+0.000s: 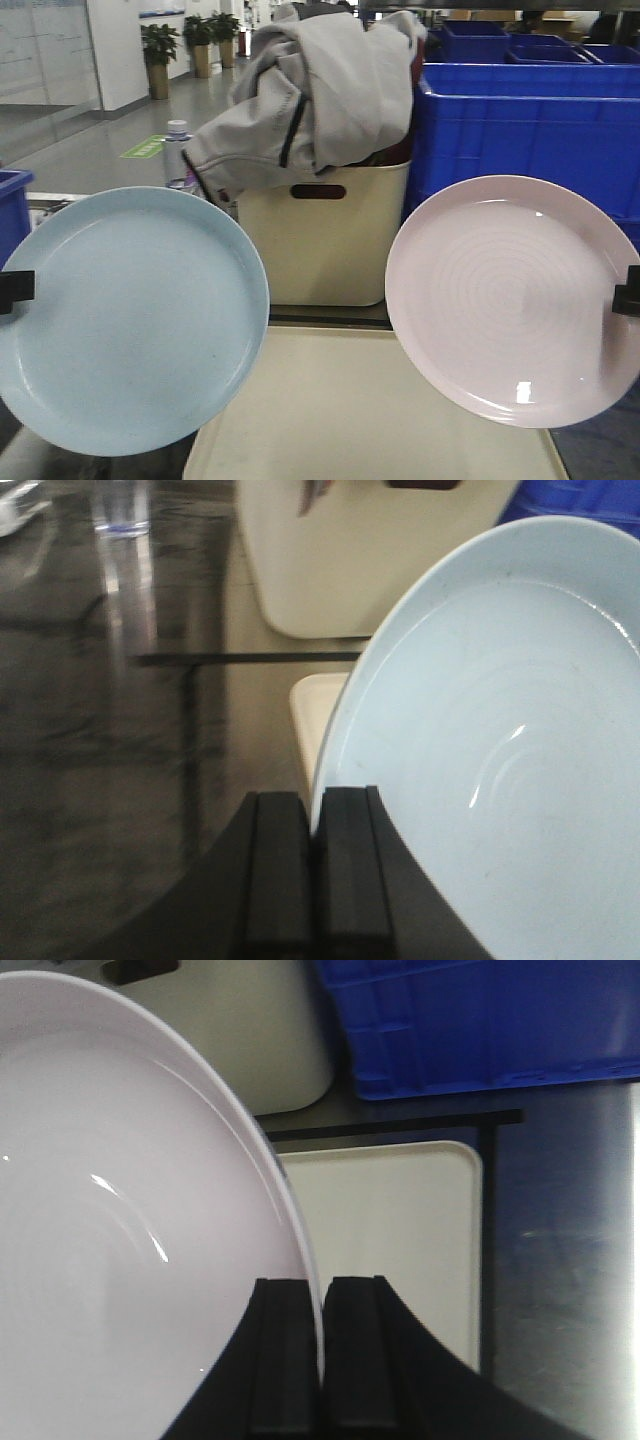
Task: Grab plate from conveyor and place on tray
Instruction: 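Hold both plates while the base drives to the table with the tray, then lower the pink plate onto the cream tray and open right gripper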
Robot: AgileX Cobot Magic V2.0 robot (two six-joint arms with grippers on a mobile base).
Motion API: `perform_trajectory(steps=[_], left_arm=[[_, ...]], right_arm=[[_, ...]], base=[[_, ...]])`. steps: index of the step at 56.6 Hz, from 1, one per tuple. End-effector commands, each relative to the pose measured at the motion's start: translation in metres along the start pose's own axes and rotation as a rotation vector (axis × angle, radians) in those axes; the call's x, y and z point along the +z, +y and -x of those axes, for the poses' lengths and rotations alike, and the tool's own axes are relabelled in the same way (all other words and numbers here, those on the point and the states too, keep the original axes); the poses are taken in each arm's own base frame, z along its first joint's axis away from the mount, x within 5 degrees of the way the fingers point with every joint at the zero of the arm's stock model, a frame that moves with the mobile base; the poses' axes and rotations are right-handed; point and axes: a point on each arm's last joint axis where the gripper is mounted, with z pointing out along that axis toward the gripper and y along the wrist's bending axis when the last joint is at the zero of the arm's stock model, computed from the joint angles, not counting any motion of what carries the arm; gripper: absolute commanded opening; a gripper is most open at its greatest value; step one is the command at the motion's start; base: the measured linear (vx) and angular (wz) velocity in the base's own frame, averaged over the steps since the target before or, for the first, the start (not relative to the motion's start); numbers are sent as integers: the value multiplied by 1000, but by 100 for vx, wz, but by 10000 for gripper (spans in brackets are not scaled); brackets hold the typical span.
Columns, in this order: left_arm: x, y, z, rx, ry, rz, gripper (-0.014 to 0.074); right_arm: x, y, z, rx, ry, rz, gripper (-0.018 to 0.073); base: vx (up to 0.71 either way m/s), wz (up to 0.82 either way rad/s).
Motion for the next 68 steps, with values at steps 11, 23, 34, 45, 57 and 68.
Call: perform_trajectory(steps=[11, 23, 34, 45, 57, 68], left_arm=[[0, -3, 14, -25, -91, -17, -6], [11, 0, 13, -31, -61, -12, -6], [14, 0, 12, -32, -55, -11, -6], [14, 0, 12, -32, -55, -11, -6], [14, 0, 12, -32, -55, -11, -6], [14, 0, 12, -32, -56, -11, -6]], right_arm=[[-12, 5, 15, -1, -124, 18, -9], [-12, 5, 14, -1, -123, 18, -9], [-12, 5, 14, -1, -123, 18, -9], [-12, 5, 14, -1, -123, 18, -9], [-12, 5, 15, 1, -129, 19, -9], [-12, 7, 17, 25, -155, 39, -9]], base=[[16, -40], [5, -9], [0, -1], [0, 0], [0, 0], [0, 0]])
